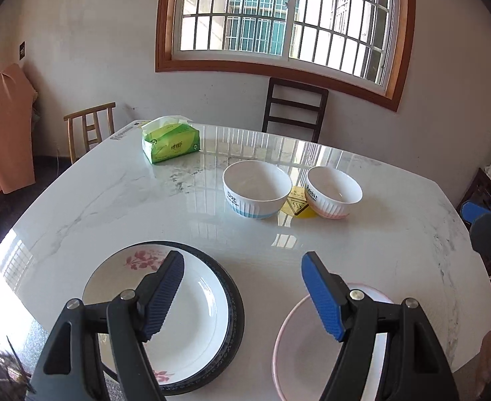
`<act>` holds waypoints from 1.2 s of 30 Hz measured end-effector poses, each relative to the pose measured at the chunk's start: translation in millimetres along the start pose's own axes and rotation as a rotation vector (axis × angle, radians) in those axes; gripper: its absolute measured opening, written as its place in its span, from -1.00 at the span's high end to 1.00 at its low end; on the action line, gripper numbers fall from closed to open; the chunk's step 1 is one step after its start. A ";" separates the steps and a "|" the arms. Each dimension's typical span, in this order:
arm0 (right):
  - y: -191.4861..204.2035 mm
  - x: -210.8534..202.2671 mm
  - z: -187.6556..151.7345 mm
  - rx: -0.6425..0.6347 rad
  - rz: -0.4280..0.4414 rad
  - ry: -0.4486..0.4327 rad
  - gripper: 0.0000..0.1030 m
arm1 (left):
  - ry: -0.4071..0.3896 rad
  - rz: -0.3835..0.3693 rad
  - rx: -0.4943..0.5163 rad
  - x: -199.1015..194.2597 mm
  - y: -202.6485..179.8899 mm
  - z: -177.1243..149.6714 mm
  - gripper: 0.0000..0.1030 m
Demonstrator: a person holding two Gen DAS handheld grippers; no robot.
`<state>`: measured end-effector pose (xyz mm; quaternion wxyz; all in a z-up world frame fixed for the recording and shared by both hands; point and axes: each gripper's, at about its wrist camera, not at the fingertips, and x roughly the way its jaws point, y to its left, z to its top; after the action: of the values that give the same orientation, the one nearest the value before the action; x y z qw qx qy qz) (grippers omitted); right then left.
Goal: Organize plates and bowls
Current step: 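Move both grippers to the blue-striped white bowl, then grasp the rim of the blue-striped bowl with both grippers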
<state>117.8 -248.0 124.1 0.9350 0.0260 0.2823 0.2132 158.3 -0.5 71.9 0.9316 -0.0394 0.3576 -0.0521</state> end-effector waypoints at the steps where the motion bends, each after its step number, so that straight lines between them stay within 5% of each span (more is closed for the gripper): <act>1: -4.2 8.8 6.0 0.008 0.022 0.018 -1.00 | 0.024 -0.014 -0.005 7.5 3.0 8.6 -0.45; 4: -19.4 41.1 24.1 0.056 0.028 0.092 -1.00 | 0.081 -0.041 -0.031 30.3 13.2 36.7 -0.45; 9: -47.6 105.2 52.5 0.203 0.160 0.241 -0.99 | 0.191 0.006 -0.090 76.0 35.8 82.0 -0.45; 15: -71.6 181.0 64.4 0.345 0.224 0.395 -0.75 | 0.305 -0.063 -0.149 137.4 57.7 119.1 -0.45; 18: -79.6 211.8 59.9 0.392 0.214 0.461 -0.53 | 0.371 -0.117 -0.160 166.2 60.2 124.3 -0.45; 22: -81.6 236.9 59.6 0.418 0.207 0.495 -0.50 | 0.406 -0.135 -0.179 192.8 61.8 124.7 -0.45; 28: -84.3 258.5 60.9 0.414 0.136 0.528 -0.13 | 0.399 -0.118 -0.138 209.1 57.8 128.4 -0.45; 33: -89.2 273.9 60.5 0.433 0.126 0.545 -0.07 | 0.436 -0.108 -0.119 227.9 55.5 123.6 -0.44; 35: -86.7 278.7 59.2 0.421 0.098 0.557 -0.06 | 0.452 -0.093 -0.121 235.3 56.6 121.1 -0.28; 36: -85.5 282.6 59.2 0.413 0.087 0.563 -0.04 | 0.465 -0.092 -0.119 239.6 56.5 119.3 -0.02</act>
<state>394.4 -204.5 13.3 0.7855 0.1668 0.5648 0.1900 419.2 29.8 -4.6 0.8168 -0.0971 0.5629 -0.0809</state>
